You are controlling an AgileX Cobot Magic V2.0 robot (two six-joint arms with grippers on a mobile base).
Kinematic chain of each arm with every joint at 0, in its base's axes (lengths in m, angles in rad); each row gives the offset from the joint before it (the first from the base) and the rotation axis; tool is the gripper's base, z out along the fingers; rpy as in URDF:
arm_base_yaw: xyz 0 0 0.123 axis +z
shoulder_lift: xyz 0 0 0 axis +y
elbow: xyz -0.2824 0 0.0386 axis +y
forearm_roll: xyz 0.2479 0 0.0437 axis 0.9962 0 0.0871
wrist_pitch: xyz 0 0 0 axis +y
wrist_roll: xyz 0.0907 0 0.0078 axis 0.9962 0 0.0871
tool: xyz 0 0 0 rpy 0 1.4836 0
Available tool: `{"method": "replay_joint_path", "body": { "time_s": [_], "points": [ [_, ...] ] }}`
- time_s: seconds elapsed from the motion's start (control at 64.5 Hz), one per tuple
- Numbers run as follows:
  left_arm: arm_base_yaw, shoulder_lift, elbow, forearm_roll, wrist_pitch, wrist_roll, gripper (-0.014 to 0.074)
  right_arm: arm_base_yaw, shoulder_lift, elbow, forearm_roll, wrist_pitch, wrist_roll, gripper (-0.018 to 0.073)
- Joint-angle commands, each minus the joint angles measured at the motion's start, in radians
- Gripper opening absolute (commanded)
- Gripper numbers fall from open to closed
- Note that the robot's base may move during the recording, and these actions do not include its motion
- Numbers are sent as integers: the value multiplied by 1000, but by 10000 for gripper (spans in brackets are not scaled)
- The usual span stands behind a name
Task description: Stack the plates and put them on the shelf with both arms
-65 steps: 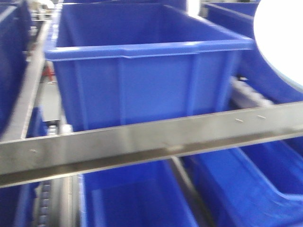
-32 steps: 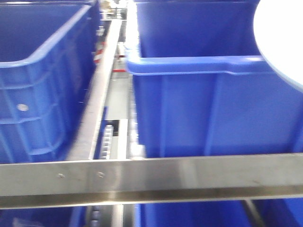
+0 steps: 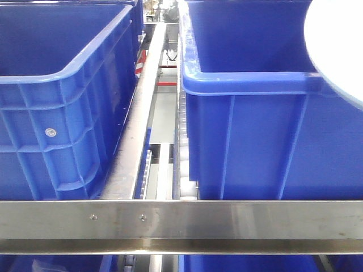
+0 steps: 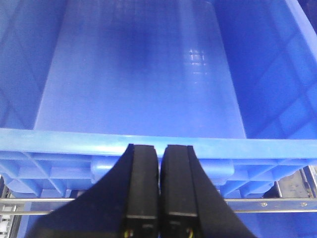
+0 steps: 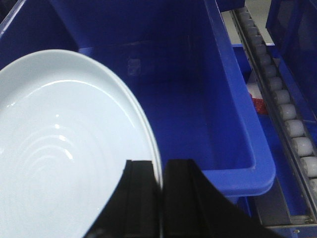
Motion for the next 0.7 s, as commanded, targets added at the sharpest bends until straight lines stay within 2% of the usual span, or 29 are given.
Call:
{"method": "replay_joint_path", "body": {
  "time_s": [0.0, 0.682],
  "points": [
    [1, 10, -29, -7, -81, -8, 87, -2, 13, -34, -1, -97, -4, 24],
    [1, 10, -29, -7, -81, -8, 87, -1, 13, -34, -1, -102, -4, 24]
  ]
}}
